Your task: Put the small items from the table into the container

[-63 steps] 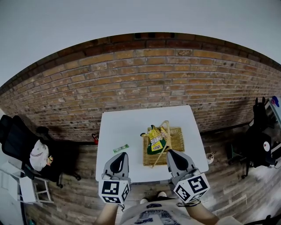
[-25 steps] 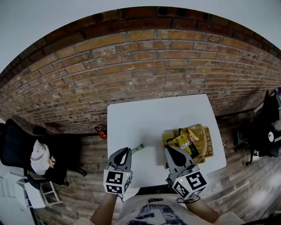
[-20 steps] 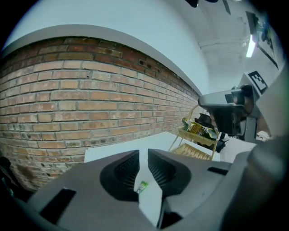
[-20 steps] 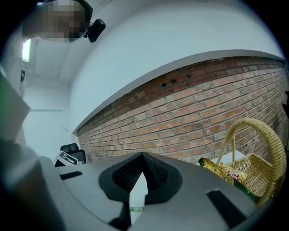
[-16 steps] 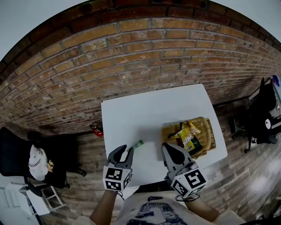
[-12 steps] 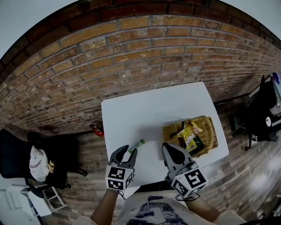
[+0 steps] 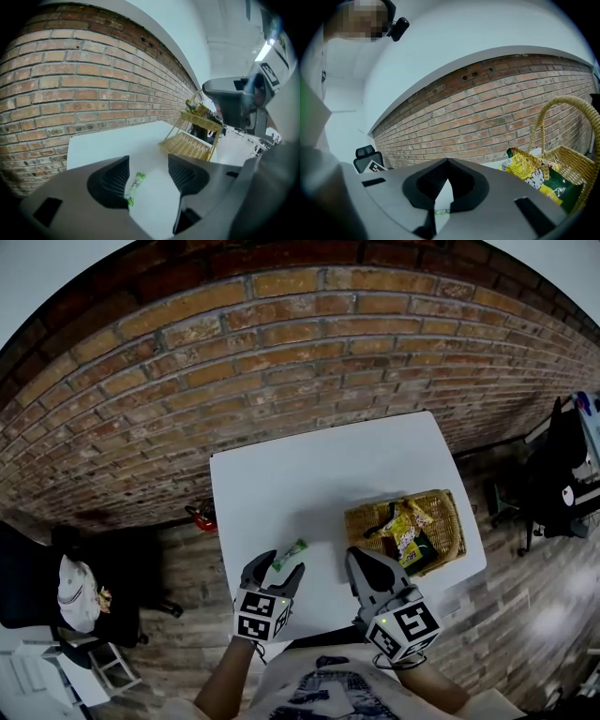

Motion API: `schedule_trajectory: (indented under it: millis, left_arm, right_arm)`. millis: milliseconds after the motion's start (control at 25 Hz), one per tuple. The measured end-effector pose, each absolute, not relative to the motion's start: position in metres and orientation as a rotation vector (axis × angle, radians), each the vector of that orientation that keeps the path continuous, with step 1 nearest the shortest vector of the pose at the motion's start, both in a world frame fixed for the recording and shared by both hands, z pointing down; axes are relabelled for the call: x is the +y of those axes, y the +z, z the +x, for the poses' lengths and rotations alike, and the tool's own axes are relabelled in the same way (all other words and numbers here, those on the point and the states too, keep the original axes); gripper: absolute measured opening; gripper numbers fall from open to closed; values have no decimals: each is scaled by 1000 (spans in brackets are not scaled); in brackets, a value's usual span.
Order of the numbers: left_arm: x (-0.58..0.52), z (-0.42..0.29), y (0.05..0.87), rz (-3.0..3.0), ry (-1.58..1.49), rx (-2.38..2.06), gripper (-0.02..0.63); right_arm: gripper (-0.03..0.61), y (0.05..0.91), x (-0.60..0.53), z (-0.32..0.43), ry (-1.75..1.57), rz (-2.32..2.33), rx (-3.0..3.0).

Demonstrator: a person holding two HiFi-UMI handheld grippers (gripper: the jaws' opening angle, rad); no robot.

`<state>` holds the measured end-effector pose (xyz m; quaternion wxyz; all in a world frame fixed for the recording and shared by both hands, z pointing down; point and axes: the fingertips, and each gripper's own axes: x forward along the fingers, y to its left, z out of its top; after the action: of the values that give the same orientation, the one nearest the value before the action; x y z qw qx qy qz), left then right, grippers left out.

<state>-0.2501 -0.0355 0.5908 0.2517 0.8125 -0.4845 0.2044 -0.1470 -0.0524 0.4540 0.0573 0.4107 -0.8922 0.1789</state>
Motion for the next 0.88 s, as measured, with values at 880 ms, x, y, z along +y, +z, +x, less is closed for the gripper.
schedule_trajectory:
  millis: [880]
  left_arm:
    - [-56,-241,677,2123,778,-1153,322]
  right_arm:
    - [18,475,-86,-148,607,1249,-2650]
